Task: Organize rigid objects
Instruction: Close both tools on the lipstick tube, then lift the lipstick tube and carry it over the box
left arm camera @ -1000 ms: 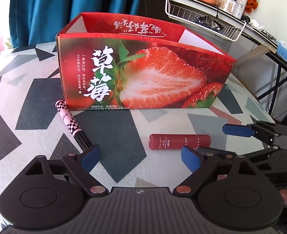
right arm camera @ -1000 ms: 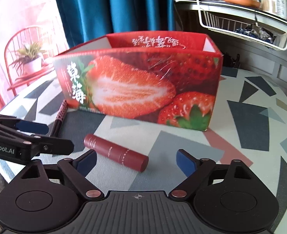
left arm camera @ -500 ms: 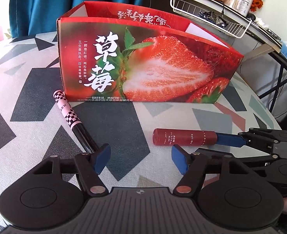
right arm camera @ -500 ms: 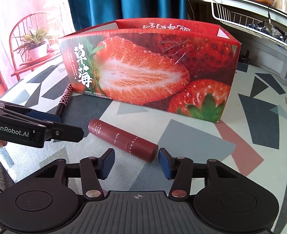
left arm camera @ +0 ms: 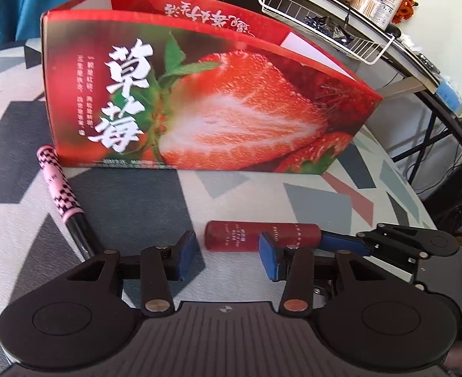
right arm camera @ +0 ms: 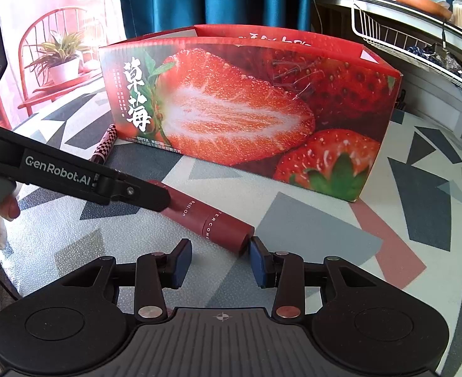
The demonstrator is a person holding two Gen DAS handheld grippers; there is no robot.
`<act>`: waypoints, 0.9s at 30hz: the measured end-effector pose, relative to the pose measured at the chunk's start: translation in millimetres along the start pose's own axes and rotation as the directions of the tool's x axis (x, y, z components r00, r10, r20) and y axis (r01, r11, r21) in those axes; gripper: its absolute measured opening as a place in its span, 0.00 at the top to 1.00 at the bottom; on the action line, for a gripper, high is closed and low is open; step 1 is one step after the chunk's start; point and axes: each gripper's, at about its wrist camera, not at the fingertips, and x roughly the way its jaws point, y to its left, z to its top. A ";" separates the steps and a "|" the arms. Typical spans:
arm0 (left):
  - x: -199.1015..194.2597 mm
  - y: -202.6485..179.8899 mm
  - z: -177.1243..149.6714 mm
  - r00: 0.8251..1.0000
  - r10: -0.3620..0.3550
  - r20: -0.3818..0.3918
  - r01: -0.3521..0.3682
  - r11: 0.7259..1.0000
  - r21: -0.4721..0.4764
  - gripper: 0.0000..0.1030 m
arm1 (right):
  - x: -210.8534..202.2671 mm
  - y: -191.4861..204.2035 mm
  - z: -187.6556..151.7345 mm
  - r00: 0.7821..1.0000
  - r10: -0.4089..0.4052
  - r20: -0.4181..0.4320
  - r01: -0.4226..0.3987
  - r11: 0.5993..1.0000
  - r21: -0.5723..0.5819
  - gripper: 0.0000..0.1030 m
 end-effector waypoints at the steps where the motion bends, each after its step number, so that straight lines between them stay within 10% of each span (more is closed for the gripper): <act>1: 0.4 -0.1 -0.6 1.000 -0.004 0.003 0.004 1.000 -0.002 0.56 | 0.1 0.1 0.2 1.000 0.000 -0.001 0.000 1.000 0.000 0.64; 27: -22.1 -11.3 -7.5 0.995 0.048 0.092 -0.060 0.991 0.123 0.69 | -9.9 1.1 5.7 0.999 -0.016 0.036 0.017 1.000 -0.016 0.84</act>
